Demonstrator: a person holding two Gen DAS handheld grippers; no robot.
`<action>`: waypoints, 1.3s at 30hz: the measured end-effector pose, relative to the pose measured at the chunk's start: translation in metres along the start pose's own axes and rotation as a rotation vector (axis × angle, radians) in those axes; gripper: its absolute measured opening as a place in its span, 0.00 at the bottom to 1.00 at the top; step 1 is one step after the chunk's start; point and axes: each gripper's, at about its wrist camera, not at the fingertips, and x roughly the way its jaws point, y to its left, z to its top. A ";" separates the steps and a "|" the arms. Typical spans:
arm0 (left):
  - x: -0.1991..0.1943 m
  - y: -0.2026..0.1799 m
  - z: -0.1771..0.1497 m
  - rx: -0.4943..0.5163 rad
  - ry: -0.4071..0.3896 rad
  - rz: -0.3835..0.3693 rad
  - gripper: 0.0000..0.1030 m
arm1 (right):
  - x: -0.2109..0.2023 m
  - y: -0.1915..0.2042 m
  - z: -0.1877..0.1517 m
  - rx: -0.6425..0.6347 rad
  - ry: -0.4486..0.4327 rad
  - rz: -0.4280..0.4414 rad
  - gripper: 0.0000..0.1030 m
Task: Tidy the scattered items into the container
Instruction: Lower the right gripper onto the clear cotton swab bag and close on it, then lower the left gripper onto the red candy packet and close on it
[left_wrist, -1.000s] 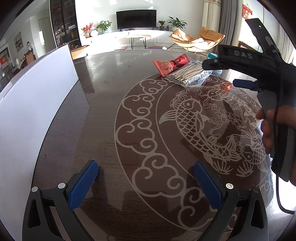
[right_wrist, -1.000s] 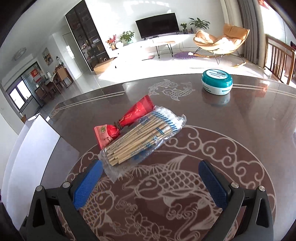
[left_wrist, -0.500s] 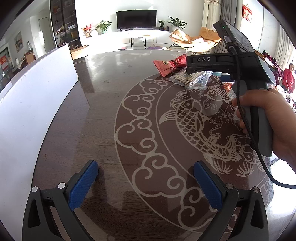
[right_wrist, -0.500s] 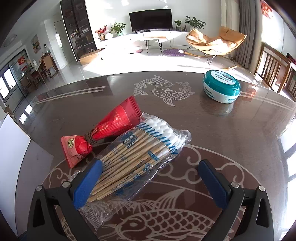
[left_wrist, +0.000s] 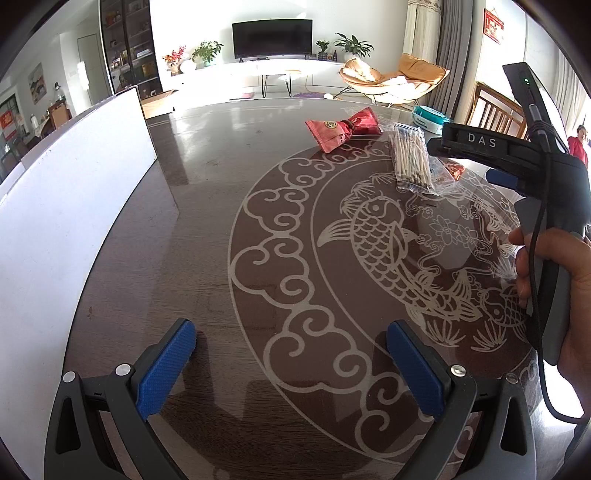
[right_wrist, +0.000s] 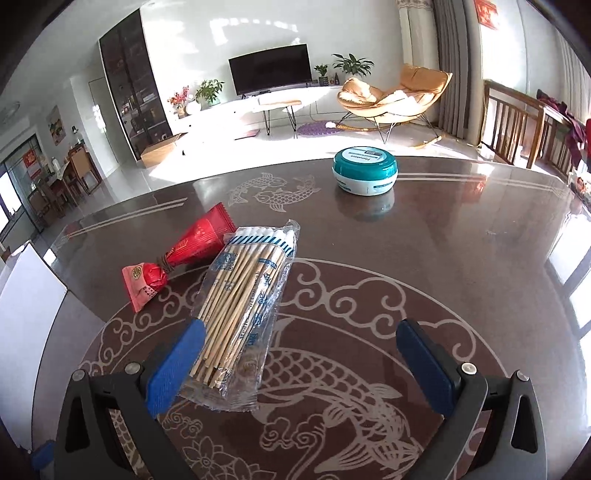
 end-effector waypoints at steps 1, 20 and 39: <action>0.000 0.000 0.000 0.000 0.000 0.000 1.00 | 0.006 0.006 0.001 -0.017 0.021 0.009 1.00; 0.000 0.000 0.000 0.000 0.000 -0.001 1.00 | 0.043 0.043 0.009 -0.150 0.117 -0.032 1.00; 0.000 0.000 0.000 0.000 0.000 -0.001 1.00 | 0.014 -0.008 0.003 -0.196 0.057 -0.081 0.56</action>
